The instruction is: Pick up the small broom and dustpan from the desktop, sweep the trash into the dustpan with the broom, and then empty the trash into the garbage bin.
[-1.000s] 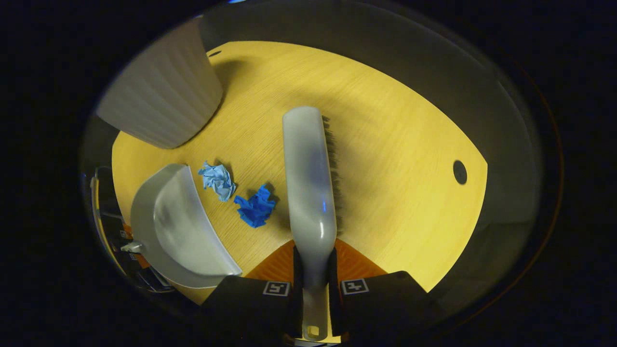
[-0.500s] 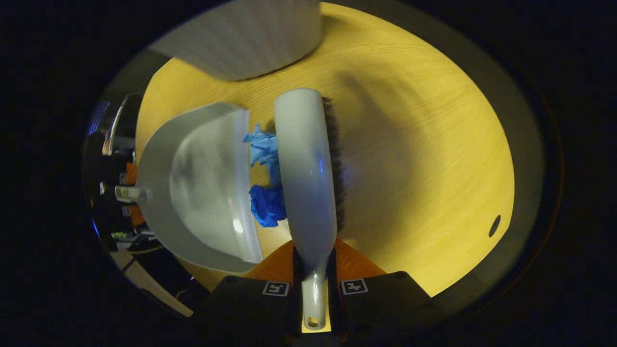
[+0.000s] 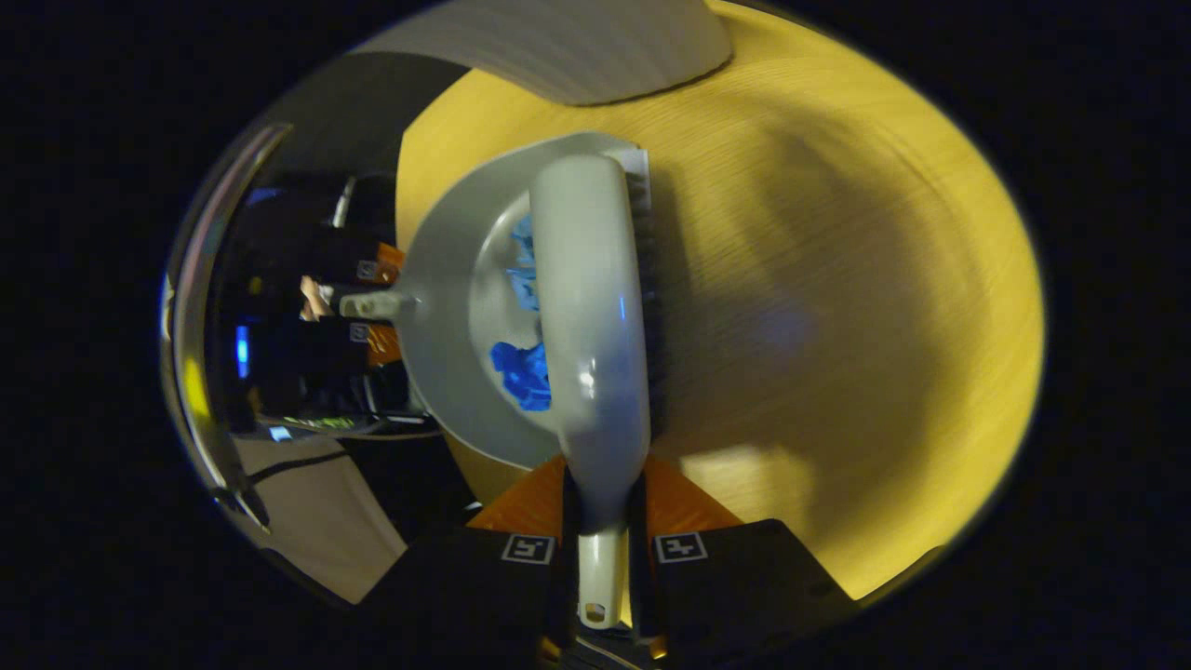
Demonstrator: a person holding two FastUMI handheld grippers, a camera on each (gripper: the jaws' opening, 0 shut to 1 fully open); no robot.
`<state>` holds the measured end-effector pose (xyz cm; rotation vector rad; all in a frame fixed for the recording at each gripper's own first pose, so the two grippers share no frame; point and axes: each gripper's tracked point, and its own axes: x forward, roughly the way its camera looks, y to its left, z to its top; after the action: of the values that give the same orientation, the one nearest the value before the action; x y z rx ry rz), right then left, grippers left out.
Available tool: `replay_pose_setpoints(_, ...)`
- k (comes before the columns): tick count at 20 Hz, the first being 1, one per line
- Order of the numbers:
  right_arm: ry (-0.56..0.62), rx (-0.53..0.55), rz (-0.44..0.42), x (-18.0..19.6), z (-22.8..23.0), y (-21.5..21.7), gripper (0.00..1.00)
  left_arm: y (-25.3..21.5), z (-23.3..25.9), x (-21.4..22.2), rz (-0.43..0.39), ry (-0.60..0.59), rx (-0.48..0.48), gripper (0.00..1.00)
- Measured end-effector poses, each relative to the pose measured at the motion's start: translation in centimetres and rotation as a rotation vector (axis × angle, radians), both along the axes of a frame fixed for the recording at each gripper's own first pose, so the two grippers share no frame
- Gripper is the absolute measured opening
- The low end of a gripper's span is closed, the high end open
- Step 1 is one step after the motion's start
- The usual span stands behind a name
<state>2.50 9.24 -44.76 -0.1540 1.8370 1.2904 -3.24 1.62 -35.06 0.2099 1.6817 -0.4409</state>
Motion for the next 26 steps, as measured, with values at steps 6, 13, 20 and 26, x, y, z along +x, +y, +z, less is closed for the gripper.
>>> replay_pose_setpoints(6, 0.088, 0.165, -0.446, 1.7, 4.4, -0.8, 0.24, -1.5, -0.3, 1.4, 0.098, -0.120, -0.069, 0.27)
replay_pose_setpoints(13, 0.022, 0.375, -0.848, 2.0, 4.6, -1.9, 0.24, -1.7, -1.9, 2.3, 0.162, -0.339, -0.157, 0.27)
replay_pose_setpoints(20, -0.082, 0.485, -1.031, 2.2, 1.9, 0.5, 0.24, -1.5, 0.9, 8.9, 0.217, -0.561, -0.179, 0.27)
replay_pose_setpoints(26, -0.072, 0.564, -1.082, 2.4, 2.9, 0.6, 0.24, 4.9, 6.9, 13.9, 0.140, -0.728, -0.003, 0.27)
